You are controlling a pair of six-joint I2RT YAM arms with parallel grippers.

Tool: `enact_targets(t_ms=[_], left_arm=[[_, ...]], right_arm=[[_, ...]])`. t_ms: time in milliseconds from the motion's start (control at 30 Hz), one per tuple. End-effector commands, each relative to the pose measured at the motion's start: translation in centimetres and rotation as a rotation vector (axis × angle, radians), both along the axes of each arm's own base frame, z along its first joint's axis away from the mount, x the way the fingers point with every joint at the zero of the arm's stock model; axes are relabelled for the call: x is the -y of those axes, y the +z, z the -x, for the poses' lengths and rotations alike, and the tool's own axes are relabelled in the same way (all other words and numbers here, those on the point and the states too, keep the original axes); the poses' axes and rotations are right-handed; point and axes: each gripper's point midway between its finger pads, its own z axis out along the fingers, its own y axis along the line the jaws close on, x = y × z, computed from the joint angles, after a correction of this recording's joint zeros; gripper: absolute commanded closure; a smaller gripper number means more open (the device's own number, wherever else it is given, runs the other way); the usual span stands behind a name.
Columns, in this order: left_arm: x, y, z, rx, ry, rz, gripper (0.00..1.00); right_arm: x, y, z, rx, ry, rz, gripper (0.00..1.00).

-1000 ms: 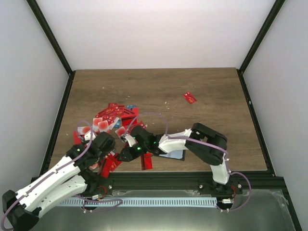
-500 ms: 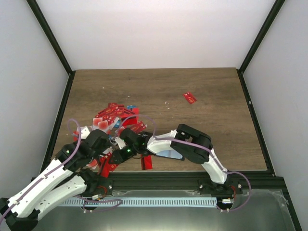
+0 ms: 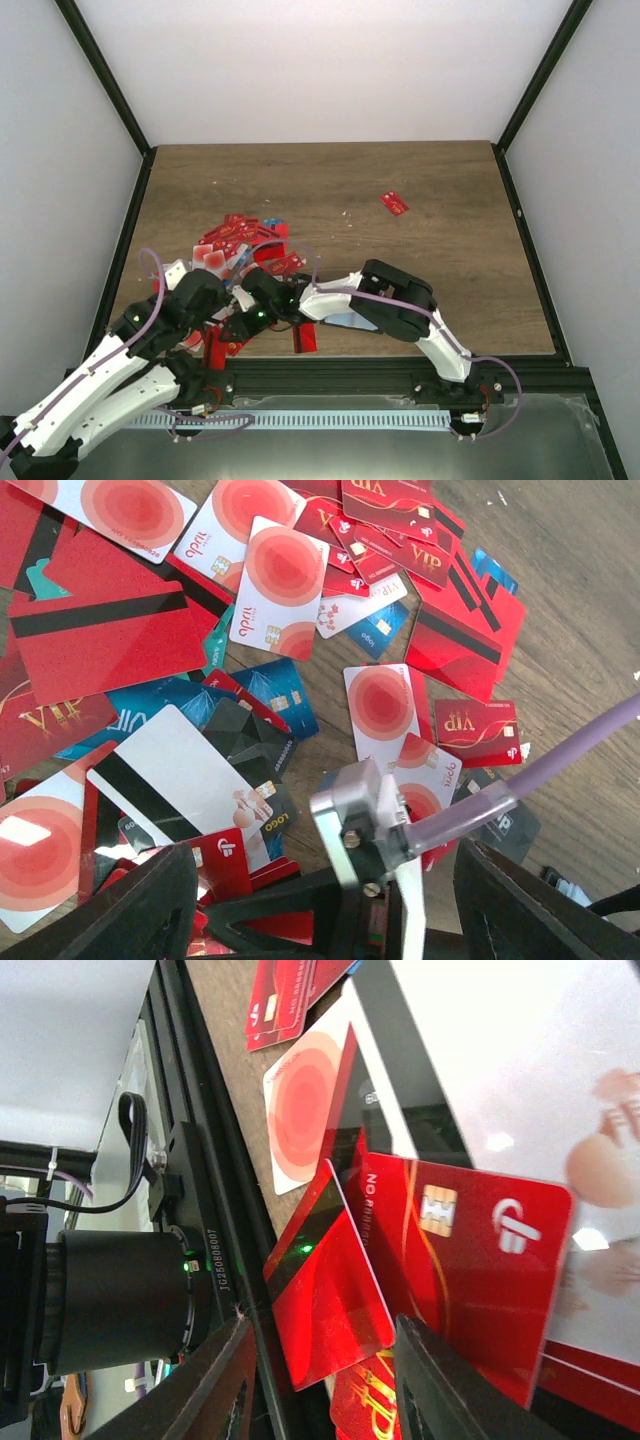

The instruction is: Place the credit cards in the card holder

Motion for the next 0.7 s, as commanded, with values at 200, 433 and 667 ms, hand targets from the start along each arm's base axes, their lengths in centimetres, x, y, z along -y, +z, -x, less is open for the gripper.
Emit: enact_targets(t_ms=[200, 433, 667], left_arm=[[0.6, 0.1, -0.3, 0.034, -0.044, 0.013, 0.28], [0.9, 0.0, -0.4, 0.035, -0.055, 0.016, 0.28], [0.8, -0.1, -0.4, 0.039, -0.057, 0.017, 0.28]], right_arm=[[-0.8, -1.8, 1.3, -0.039, 0.034, 0.021, 0.64], [-1.3, -3.2, 0.9, -0.028, 0.024, 0.039, 0.63], [-1.6, -3.6, 2.0, -0.025, 0.061, 0.041, 0.65]])
